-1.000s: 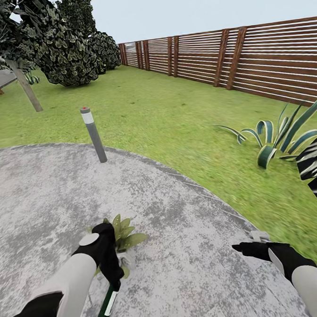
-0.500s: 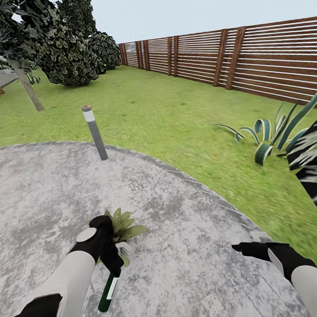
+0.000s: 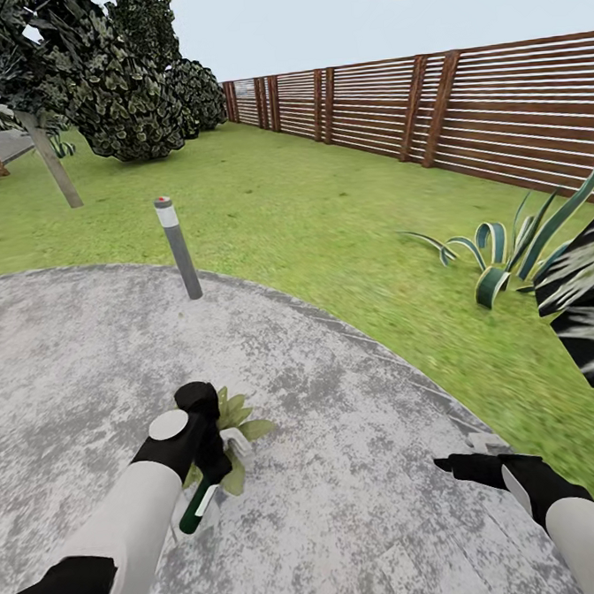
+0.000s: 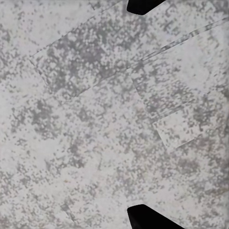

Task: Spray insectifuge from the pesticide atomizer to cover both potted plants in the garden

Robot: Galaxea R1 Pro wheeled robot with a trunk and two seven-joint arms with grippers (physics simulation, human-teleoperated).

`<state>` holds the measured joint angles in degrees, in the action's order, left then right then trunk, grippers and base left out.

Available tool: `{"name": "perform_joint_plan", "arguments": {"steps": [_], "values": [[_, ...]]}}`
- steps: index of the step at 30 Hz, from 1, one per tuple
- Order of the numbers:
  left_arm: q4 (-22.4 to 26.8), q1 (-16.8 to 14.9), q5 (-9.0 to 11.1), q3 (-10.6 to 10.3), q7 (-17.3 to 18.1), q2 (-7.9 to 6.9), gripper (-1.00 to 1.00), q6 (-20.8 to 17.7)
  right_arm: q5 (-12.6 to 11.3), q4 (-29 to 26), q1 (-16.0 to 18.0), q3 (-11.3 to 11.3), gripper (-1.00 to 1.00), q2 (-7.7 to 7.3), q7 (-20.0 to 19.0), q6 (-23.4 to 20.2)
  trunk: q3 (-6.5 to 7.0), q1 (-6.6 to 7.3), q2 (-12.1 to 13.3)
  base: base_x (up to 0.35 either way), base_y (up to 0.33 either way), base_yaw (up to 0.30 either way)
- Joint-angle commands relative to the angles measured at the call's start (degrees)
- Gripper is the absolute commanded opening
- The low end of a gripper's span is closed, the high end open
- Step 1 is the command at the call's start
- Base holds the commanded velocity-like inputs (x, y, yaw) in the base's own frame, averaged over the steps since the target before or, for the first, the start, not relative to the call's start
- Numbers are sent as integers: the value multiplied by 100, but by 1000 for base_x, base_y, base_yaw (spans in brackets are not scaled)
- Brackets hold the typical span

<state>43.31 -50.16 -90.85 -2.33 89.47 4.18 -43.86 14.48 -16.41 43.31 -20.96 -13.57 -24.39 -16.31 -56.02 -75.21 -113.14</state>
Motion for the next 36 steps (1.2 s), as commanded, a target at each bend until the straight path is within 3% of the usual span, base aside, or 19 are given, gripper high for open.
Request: {"name": "perform_joint_plan", "arguments": {"steps": [1,4,11,17,23,28,36], "values": [[4,-3,-58,-10,53,-8,-100,-49,55,-11,2,-49,100,3,-40,-30,-5,1,-2,0,0,0],[-1,-3,-88,-20,53,-102,-100,-45,55,-11,2,-49,100,3,-40,-30,-5,1,-2,0,0,0],[-23,39,-397,-15,53,-328,-100,90,55,-11,2,-49,100,3,-40,-30,-5,1,-2,0,0,0],[-29,48,-431,-14,53,-359,-100,130,55,-10,2,-49,100,3,-40,-29,-5,1,-2,0,0,0],[-126,50,-433,-14,53,-517,-100,132,55,-7,2,-49,100,3,-40,-28,-5,1,-2,0,0,0],[-592,50,-429,-21,53,-525,-100,133,55,-5,2,-49,100,3,-40,-28,-5,1,-2,0,0,0],[-639,50,-423,-14,46,-522,-100,139,55,-3,2,-49,100,3,-40,-26,-5,1,-2,-8,5,0]]}}
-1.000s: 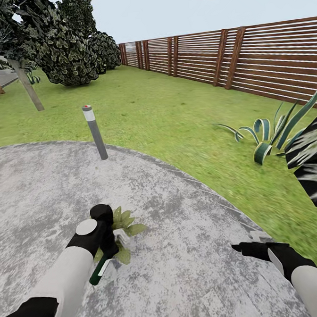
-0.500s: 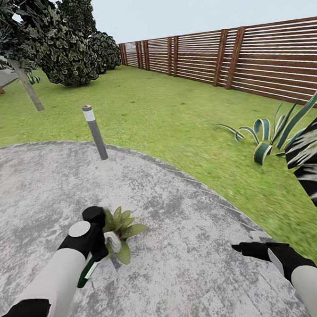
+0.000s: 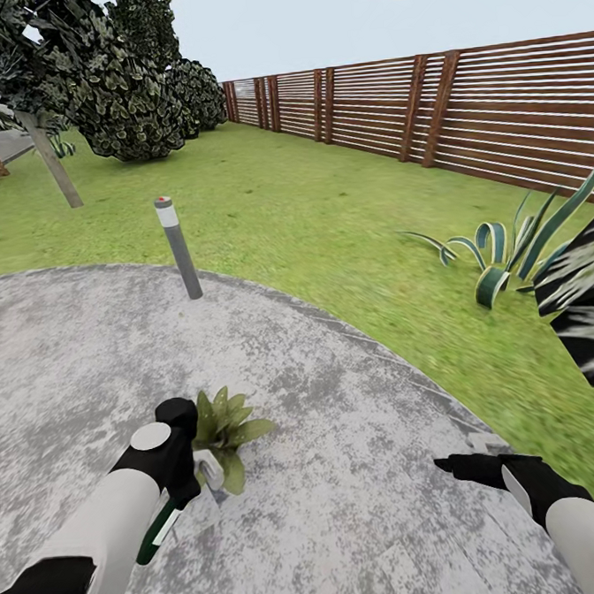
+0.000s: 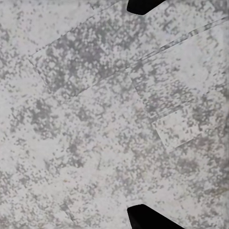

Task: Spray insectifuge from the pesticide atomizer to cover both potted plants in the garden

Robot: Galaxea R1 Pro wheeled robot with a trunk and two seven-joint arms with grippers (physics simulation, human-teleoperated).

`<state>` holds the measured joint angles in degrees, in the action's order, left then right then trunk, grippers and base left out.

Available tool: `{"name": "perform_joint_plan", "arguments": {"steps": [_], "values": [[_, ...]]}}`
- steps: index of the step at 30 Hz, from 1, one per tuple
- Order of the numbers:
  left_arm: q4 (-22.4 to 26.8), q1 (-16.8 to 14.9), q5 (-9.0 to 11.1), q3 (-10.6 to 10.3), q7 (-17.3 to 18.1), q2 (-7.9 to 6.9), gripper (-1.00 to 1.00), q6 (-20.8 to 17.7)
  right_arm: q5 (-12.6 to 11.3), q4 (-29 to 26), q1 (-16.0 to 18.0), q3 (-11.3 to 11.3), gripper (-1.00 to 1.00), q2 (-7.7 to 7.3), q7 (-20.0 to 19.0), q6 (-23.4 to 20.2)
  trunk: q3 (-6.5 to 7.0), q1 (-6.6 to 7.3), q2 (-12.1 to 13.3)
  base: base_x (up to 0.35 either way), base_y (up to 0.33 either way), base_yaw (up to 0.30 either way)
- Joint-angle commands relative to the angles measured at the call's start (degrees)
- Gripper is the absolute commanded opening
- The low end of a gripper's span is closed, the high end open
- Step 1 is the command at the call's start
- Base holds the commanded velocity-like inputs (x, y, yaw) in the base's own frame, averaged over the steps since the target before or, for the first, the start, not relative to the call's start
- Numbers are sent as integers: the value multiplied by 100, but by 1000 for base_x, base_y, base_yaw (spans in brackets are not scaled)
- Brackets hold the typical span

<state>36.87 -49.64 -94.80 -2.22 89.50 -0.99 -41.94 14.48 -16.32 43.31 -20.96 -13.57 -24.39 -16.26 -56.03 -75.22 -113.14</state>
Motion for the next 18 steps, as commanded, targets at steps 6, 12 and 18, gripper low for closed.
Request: {"name": "perform_joint_plan", "arguments": {"steps": [6,12,18], "values": [[22,-2,-22,-32,30,28,-100,-59,55,-12,2,-49,100,3,-39,-33,-5,1,-2,-145,120,-83],[31,-2,-14,-41,24,229,-100,-49,30,-12,2,-57,100,3,-47,-35,-5,1,-2,-225,215,-236],[31,-2,-12,-41,32,336,-100,-43,11,-11,2,-57,100,-5,-48,-35,-5,1,-2,-105,137,-36]]}}
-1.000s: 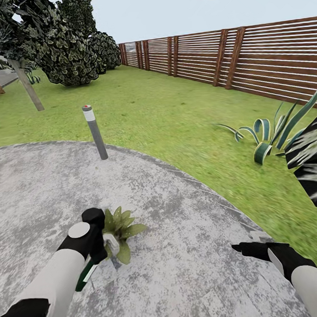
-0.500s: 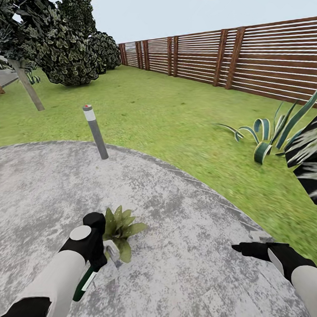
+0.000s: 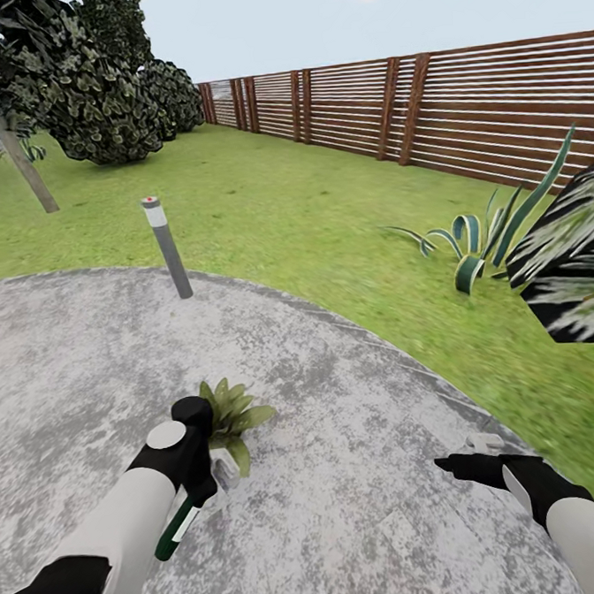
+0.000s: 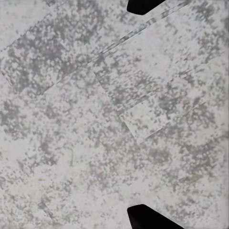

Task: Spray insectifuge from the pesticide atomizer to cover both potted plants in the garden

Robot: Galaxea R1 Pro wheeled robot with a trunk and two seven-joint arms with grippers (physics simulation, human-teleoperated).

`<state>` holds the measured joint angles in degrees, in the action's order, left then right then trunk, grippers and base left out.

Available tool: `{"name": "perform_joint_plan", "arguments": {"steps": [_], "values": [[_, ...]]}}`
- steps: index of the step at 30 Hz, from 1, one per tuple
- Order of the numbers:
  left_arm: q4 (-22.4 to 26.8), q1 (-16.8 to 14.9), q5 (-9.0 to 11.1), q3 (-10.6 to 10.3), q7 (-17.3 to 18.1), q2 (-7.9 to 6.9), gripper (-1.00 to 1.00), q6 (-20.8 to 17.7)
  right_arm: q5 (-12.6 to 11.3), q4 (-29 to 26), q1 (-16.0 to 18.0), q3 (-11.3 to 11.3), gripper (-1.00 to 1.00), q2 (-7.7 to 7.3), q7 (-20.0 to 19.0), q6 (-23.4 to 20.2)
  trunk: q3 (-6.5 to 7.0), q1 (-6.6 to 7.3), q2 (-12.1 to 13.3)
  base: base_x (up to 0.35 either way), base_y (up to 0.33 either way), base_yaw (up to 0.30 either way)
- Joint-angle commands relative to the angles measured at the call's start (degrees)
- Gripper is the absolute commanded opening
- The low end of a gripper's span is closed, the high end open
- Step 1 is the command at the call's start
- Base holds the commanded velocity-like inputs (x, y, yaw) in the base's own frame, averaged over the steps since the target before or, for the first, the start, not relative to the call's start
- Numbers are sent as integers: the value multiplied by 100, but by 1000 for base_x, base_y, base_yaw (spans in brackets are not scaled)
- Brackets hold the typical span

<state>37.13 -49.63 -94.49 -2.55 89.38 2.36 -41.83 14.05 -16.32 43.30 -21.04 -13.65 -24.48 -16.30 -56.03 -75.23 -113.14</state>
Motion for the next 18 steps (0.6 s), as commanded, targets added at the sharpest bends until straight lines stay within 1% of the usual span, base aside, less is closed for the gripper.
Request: {"name": "perform_joint_plan", "arguments": {"steps": [1,12,14,18], "values": [[5,-3,-43,-8,45,0,-100,-53,54,-11,3,-49,100,3,-40,-31,-5,3,-3,-2,4,0],[5,-3,-48,-9,53,-1,-100,-53,54,-11,3,-49,100,3,-40,-31,-5,3,-3,0,6,0],[5,-3,-49,-8,53,0,-100,-56,55,-4,3,-49,100,3,-40,-31,-5,3,-3,0,200,0],[5,-3,-52,-8,54,1,-100,-61,54,282,3,-49,100,3,-40,-29,-4,3,-3,0,287,-21]]}}
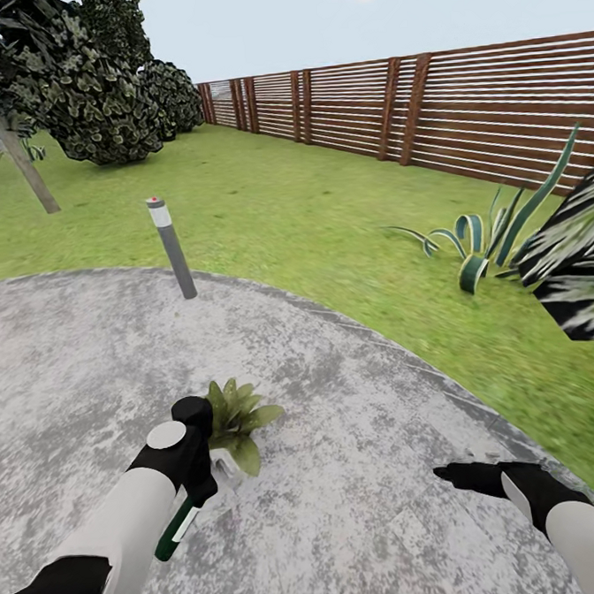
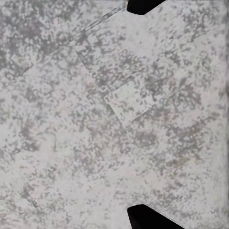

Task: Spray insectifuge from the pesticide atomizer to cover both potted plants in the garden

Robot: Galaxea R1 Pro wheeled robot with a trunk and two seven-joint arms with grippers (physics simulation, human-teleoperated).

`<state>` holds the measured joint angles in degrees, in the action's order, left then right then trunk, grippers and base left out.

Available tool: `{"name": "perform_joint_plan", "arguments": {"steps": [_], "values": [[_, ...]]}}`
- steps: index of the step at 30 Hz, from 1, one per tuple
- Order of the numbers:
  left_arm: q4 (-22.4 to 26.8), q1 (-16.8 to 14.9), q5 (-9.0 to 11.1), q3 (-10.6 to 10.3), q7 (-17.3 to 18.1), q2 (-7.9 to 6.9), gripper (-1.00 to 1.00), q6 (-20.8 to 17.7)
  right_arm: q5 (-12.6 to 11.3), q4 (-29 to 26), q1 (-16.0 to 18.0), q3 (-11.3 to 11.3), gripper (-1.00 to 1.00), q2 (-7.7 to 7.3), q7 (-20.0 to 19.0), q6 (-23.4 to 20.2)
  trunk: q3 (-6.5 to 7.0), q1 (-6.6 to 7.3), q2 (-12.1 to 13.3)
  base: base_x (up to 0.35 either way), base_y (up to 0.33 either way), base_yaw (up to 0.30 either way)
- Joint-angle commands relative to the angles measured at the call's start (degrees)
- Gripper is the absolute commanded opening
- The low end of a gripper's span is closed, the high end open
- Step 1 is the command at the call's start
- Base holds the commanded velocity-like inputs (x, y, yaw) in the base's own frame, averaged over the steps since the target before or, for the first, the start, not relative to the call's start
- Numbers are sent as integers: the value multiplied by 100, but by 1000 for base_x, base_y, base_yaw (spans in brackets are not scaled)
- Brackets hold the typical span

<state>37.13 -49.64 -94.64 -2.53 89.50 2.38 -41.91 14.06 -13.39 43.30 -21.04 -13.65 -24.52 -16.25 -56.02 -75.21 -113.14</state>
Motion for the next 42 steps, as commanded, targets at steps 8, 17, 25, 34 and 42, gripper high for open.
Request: {"name": "perform_joint_plan", "arguments": {"steps": [8,17,25,34,42], "values": [[13,-2,-37,-11,41,-1,-100,-54,53,47,3,-49,100,3,-36,-36,17,1,-2,-80,307,-145],[13,-2,-37,-11,41,-1,-100,-54,55,47,3,-49,100,-6,-36,-36,18,1,-2,-108,308,-4],[13,-2,-35,-11,33,-2,-100,-54,62,56,3,-49,100,-7,-36,-36,18,1,-2,-40,310,-121],[55,-2,-12,-12,15,1,-100,149,62,59,3,-49,100,-15,-36,-36,18,1,-2,-1,310,-261],[109,-2,1160,-11,14,312,-100,476,62,80,3,-49,100,-15,-36,-36,18,1,-2,0,162,-155]]}}
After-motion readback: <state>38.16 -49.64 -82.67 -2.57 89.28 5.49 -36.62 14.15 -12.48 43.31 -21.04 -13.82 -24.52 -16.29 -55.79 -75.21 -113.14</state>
